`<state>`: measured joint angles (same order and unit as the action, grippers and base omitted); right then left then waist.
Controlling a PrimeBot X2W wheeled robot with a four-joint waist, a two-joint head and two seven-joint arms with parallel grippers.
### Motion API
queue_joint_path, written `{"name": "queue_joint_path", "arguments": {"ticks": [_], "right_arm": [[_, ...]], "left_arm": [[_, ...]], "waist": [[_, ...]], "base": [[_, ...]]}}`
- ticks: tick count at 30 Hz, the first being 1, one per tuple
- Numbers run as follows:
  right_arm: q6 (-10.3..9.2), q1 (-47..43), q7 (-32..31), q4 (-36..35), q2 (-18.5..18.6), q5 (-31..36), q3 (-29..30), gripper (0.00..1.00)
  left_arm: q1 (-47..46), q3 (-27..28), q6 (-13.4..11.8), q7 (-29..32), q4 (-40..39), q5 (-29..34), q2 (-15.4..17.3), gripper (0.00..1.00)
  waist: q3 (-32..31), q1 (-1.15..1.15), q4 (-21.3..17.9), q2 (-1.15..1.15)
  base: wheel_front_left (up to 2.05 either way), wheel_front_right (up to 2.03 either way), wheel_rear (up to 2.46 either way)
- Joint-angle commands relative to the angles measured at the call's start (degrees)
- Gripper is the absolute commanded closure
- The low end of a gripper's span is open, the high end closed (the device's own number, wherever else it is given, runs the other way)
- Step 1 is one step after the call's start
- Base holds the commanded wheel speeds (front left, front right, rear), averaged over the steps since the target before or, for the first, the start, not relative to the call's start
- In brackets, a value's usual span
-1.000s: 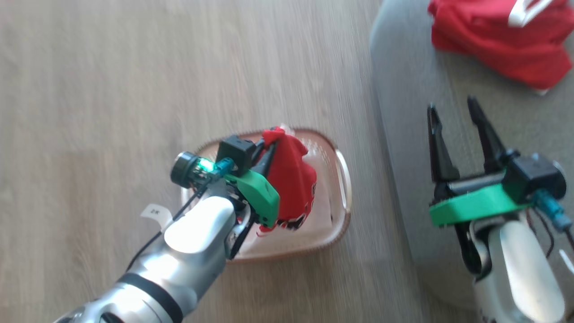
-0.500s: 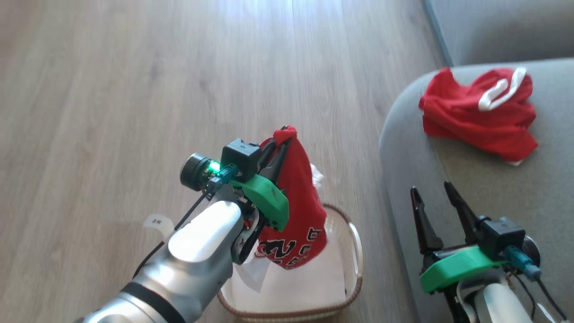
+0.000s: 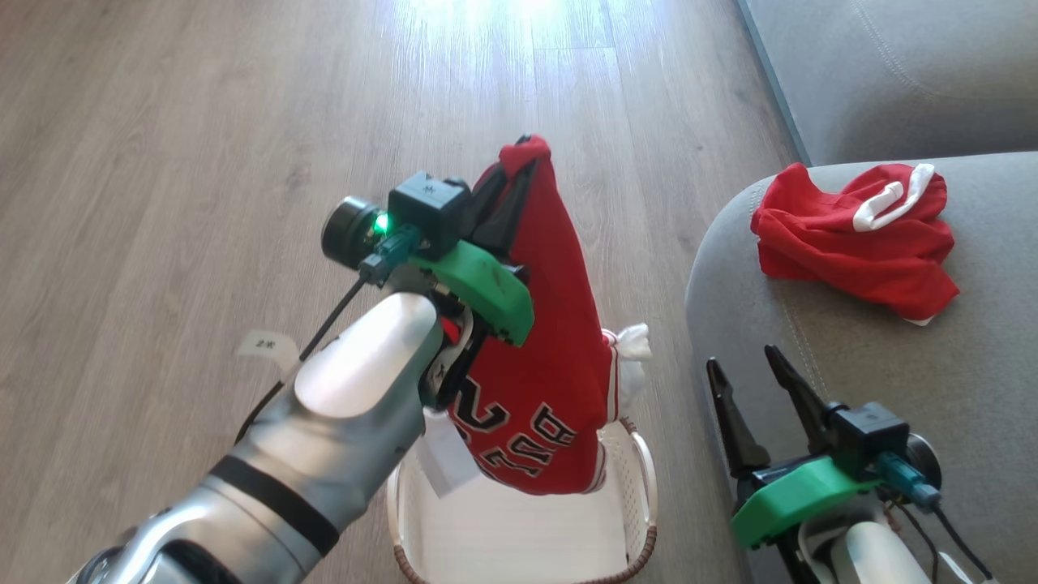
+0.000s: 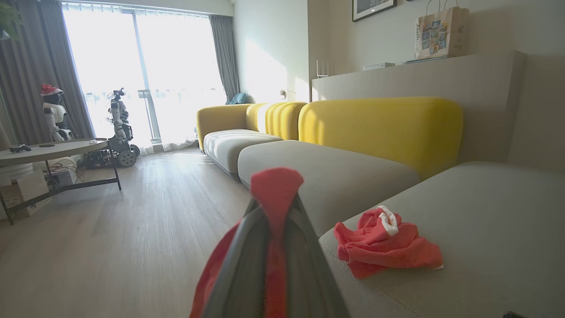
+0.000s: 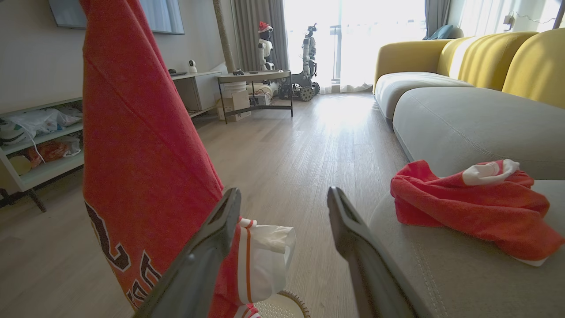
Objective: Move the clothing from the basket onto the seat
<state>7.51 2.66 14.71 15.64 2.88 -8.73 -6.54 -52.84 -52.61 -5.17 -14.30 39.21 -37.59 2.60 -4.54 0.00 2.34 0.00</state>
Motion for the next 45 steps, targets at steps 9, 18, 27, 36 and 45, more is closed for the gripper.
{"name": "queue_joint_path", "arguments": {"ticks": [9,18,27,36,45], "right_arm": [[-0.02,5.65,-1.02,0.98,-0.01,2.10,-5.90,0.00],[-0.02,14.35,-1.50,9.74,-0.01,3.03,-13.55,0.00],[-0.02,23.12,-0.31,22.28,0.00,1.28,-18.98,0.00],[-0.02,29.27,0.21,31.61,0.00,-4.66,-28.68,0.00],[-0.02,34.67,0.28,35.71,0.00,-11.58,-36.60,0.38]], "left_arm": [[-5.21,2.61,-0.40,-0.68,-3.08,0.92,1.26,1.00],[-6.09,0.44,-0.22,0.29,-3.90,0.50,0.63,1.00],[-7.43,-2.09,-0.98,0.69,-6.20,-0.85,0.32,1.00],[-9.34,-4.73,-1.85,1.21,-9.41,-3.23,0.29,1.00],[-10.52,-6.66,-2.30,1.11,-11.10,-5.08,0.29,1.00]], "waist": [[-0.27,0.00,0.01,0.00],[-0.59,0.00,1.65,0.00],[-1.18,0.00,3.91,0.00],[-1.34,0.00,5.92,0.00],[-1.08,0.00,7.44,0.00]], "base": [[0.00,0.00,0.00],[0.00,0.00,0.00],[0.00,0.00,0.00],[0.00,0.00,0.00],[0.00,0.00,0.00]]}}
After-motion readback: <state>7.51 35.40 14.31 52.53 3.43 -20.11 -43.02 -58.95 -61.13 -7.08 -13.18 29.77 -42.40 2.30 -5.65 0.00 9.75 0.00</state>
